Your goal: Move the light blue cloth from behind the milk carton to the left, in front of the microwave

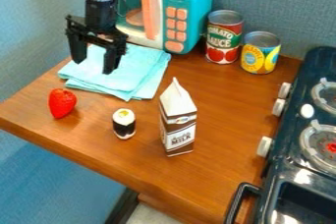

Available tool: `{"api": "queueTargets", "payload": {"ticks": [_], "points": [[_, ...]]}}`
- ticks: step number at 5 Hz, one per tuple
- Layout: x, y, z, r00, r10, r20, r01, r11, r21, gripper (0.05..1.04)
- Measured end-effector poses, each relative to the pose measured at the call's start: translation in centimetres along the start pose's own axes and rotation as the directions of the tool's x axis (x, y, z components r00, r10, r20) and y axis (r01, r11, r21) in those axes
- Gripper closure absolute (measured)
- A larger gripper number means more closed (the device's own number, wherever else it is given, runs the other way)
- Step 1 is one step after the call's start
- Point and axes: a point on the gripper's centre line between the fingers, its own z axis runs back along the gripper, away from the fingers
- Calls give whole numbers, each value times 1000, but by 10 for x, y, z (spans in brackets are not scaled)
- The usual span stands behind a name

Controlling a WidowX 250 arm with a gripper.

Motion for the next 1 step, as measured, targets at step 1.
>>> {"api": "queueTargets", "payload": {"ticks": [1], "points": [[-29, -9, 5, 997, -73, -7, 73, 997, -29, 83]]}}
